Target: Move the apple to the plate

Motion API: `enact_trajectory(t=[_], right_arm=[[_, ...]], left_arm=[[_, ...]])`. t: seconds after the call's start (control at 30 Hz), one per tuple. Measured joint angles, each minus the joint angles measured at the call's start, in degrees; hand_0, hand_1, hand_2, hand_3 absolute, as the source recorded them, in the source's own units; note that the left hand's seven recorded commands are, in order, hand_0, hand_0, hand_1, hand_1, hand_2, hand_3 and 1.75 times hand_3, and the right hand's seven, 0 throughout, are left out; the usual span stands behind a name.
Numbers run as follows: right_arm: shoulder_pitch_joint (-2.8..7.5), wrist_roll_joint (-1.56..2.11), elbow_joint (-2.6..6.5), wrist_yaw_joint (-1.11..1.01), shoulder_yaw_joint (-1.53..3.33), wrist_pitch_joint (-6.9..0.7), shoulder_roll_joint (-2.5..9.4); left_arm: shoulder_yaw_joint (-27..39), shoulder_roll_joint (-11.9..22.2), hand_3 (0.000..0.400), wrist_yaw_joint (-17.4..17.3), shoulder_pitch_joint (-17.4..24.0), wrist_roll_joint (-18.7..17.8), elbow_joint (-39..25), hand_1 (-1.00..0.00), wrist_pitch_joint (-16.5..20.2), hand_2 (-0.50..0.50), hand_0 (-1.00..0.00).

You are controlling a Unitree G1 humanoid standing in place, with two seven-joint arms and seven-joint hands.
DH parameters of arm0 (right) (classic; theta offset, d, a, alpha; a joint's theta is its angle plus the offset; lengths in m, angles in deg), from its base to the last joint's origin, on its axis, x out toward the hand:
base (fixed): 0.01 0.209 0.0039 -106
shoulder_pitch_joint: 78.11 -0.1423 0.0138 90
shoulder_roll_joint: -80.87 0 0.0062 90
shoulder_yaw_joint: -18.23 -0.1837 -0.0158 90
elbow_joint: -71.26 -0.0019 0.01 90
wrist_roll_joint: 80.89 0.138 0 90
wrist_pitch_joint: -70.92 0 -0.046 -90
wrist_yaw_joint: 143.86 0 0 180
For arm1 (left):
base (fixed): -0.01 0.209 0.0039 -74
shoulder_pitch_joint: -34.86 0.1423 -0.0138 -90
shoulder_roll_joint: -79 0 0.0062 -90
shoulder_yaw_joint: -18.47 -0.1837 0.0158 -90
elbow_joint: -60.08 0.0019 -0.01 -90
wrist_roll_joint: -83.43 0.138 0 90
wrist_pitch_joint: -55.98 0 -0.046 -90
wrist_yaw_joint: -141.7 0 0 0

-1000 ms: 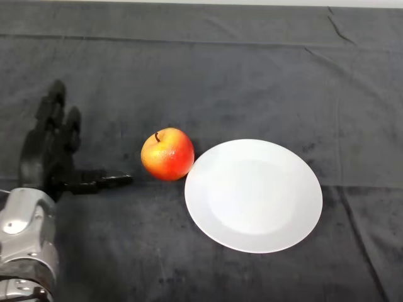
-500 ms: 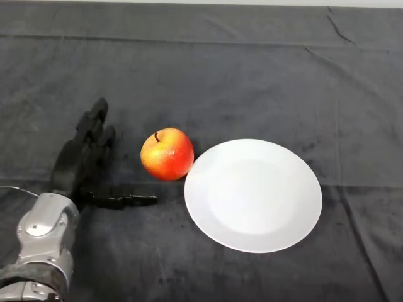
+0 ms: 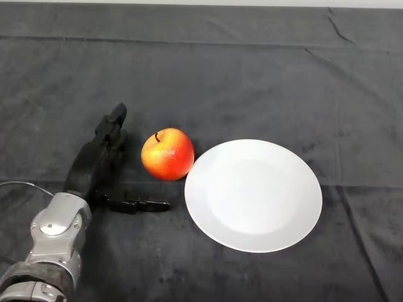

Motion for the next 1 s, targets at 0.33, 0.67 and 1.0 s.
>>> enact_trajectory(t=[0.33,0.67,1.0], right_arm=[[0.0,0.0,0.0,0.0,0.0,-0.04,-0.02],[0.0,0.0,0.0,0.0,0.0,-0.05,-0.02],[0.0,-0.01,0.0,-0.02,-0.01,-0.07,-0.04]], left_arm=[[-3.38,-0.04,0.0,2.03,-0.21,-0.03,-0.04,0.0,-0.6,0.0,0.0],[-6.16,-0.21,0.4,4.11,-0.57,-0.35,-0.31,-1.0,-0.6,0.1,-0.8],[-8.65,-0.17,0.4,5.98,-0.76,-1.36,-0.77,-1.0,-0.61,0.0,-1.0]])
